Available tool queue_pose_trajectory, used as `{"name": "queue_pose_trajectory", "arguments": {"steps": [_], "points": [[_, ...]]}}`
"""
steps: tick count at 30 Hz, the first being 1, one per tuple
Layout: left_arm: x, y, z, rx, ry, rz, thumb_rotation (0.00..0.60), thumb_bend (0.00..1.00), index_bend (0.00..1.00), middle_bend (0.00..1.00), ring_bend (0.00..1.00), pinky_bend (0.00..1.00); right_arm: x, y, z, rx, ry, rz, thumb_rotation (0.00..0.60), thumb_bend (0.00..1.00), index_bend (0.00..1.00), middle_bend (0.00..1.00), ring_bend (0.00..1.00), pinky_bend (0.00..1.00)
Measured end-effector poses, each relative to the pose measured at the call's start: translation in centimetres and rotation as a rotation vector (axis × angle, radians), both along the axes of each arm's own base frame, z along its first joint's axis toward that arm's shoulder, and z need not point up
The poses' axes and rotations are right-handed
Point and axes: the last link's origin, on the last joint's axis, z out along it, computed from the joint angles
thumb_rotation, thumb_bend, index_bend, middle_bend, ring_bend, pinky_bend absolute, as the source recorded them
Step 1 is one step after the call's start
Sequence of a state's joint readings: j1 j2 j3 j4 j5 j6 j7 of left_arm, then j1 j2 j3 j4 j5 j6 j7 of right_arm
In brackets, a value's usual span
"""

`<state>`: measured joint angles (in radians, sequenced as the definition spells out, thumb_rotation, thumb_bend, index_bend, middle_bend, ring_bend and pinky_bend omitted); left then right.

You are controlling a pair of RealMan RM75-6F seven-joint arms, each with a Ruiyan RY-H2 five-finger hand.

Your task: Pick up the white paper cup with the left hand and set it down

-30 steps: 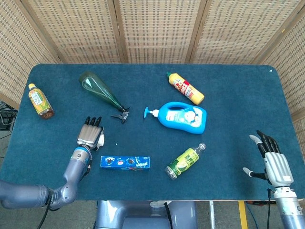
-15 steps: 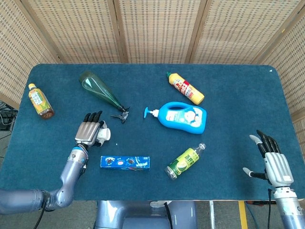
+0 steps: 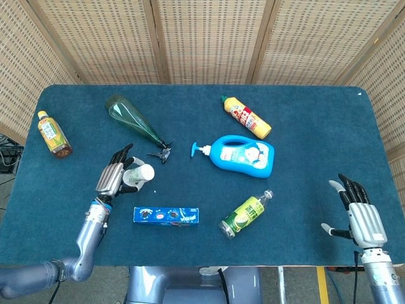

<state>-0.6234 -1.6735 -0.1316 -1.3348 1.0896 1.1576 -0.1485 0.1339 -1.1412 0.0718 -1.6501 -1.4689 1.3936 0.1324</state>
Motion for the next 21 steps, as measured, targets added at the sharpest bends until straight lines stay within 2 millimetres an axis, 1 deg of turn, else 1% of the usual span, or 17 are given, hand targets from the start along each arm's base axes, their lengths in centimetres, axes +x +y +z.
{"name": "queue_pose_trajectory", "arguments": {"steps": [4,8,15,17,19,21], "points": [[-0.8,-0.4,-0.8,-0.03,-0.051,0.028,0.6,0.32,0.44,0.0,0.0,0.0,0.0,0.0,0.0,-0.001,0.001,0.002,0.6,0.09,0.0,0.0,0.0,0.0],[-2.0,-0.6,-1.2,-0.049,-0.042,0.034,0.6,0.32,0.44,0.0,0.0,0.0,0.1,0.0,0.0,-0.002,-0.001,0.003,0.6,0.09,0.0,0.0,0.0,0.0],[-3.1,-1.0,-1.0,-0.073,-0.02,0.036,0.6,0.3,0.43,0.0,0.0,0.0,0.1,0.1,0.0,-0.001,-0.001,0.004,0.6,0.09,0.0,0.0,0.0,0.0],[-3.4,-1.1,-0.8,-0.073,-0.011,0.033,0.6,0.3,0.41,0.0,0.0,0.0,0.1,0.1,0.0,-0.001,-0.001,0.004,0.6,0.09,0.0,0.0,0.0,0.0],[-3.6,-1.2,-0.6,-0.07,-0.006,0.03,0.594,0.28,0.34,0.0,0.0,0.0,0.1,0.1,0.1,-0.003,-0.002,0.003,0.6,0.09,0.0,0.0,0.0,0.0],[-4.0,-1.3,-0.1,-0.067,0.003,0.027,0.567,0.27,0.27,0.0,0.0,0.0,0.1,0.1,0.0,-0.002,0.0,0.004,0.6,0.09,0.0,0.0,0.0,0.0]]}}
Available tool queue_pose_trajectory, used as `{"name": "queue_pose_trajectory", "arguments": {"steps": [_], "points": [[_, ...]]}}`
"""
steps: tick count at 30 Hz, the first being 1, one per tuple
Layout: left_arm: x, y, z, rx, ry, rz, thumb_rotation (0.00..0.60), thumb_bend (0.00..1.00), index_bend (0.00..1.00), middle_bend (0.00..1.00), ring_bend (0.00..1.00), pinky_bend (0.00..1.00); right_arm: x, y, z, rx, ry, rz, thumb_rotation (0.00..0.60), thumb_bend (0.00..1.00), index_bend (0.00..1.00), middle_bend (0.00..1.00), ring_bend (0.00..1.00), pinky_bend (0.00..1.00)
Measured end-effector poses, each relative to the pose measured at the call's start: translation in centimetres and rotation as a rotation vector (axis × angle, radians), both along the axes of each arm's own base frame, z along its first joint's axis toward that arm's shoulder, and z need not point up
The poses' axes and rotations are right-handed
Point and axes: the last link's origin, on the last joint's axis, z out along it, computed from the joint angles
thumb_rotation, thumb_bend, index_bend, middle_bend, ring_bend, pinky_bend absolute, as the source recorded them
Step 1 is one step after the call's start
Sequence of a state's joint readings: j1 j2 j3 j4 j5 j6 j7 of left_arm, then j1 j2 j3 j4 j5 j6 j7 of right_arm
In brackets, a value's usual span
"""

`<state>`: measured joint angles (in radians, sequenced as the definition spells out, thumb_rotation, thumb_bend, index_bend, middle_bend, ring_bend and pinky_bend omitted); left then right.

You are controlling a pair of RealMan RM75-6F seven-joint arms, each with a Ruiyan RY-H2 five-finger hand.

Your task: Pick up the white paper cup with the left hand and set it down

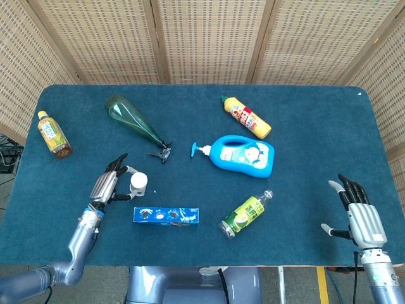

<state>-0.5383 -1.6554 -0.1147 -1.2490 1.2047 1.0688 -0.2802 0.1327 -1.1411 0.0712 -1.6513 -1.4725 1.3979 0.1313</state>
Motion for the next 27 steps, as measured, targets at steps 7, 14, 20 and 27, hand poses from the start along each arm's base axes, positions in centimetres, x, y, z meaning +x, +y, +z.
{"name": "queue_pose_trajectory", "arguments": {"steps": [7,14,20,27], "points": [[-1.5,-0.6,1.8,-0.007,0.068,-0.014,0.514,0.24,0.06,0.0,0.0,0.0,0.1,0.1,-0.1,0.003,0.005,0.003,0.6,0.09,0.0,0.0,0.0,0.0],[-3.1,-1.3,3.4,-0.011,0.128,0.002,0.451,0.23,0.0,0.0,0.0,0.0,0.1,0.1,-0.2,0.003,0.008,0.004,0.6,0.09,0.0,0.0,0.0,0.0],[-3.3,-1.8,5.6,0.063,0.129,0.0,0.514,0.24,0.0,0.0,0.0,0.0,0.0,0.0,-0.2,0.004,0.015,0.002,0.6,0.09,0.0,0.0,0.0,0.0],[-3.6,-3.4,8.5,0.161,0.302,-0.034,0.514,0.24,0.0,0.0,0.0,0.0,-0.1,0.1,-0.4,0.013,0.046,0.005,0.6,0.09,0.0,0.0,0.0,0.0]]}}
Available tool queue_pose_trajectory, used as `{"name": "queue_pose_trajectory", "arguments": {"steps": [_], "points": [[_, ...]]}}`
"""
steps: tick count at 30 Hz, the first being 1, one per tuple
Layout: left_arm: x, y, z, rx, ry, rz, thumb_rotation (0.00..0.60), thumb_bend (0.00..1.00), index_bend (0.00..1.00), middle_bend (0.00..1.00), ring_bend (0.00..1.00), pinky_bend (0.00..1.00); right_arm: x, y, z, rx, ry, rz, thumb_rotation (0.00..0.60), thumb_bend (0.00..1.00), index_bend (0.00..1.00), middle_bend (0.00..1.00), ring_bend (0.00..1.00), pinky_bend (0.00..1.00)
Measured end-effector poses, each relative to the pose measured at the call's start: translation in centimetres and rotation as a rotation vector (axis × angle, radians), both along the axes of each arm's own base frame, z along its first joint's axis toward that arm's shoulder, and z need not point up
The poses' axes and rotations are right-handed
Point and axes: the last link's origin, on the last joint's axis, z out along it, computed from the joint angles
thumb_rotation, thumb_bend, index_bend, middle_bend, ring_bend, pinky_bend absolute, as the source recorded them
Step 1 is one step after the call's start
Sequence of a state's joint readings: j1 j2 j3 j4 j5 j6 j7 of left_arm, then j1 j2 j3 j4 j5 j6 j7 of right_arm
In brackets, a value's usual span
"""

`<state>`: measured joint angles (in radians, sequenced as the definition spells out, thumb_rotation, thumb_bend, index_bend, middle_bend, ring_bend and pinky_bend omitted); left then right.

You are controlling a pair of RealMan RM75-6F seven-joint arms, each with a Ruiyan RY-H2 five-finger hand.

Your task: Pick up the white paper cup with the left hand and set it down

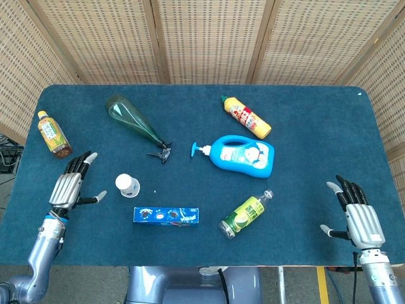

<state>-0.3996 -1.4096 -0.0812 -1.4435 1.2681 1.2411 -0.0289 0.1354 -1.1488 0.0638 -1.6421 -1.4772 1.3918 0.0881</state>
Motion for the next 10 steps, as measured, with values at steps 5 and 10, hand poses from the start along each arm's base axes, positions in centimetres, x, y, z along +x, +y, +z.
{"name": "queue_pose_trajectory", "arguments": {"steps": [5,10], "points": [[-0.3,-2.3,2.2,0.08,0.186,0.002,0.514,0.24,0.0,0.0,0.0,0.0,0.0,0.0,-0.1,-0.004,0.031,0.001,0.6,0.09,0.0,0.0,0.0,0.0],[-1.2,-6.1,4.2,0.146,0.302,0.061,0.52,0.24,0.0,0.0,0.0,0.0,0.1,0.0,-0.1,-0.01,0.051,0.002,0.6,0.09,0.0,0.0,0.0,0.0]]}}
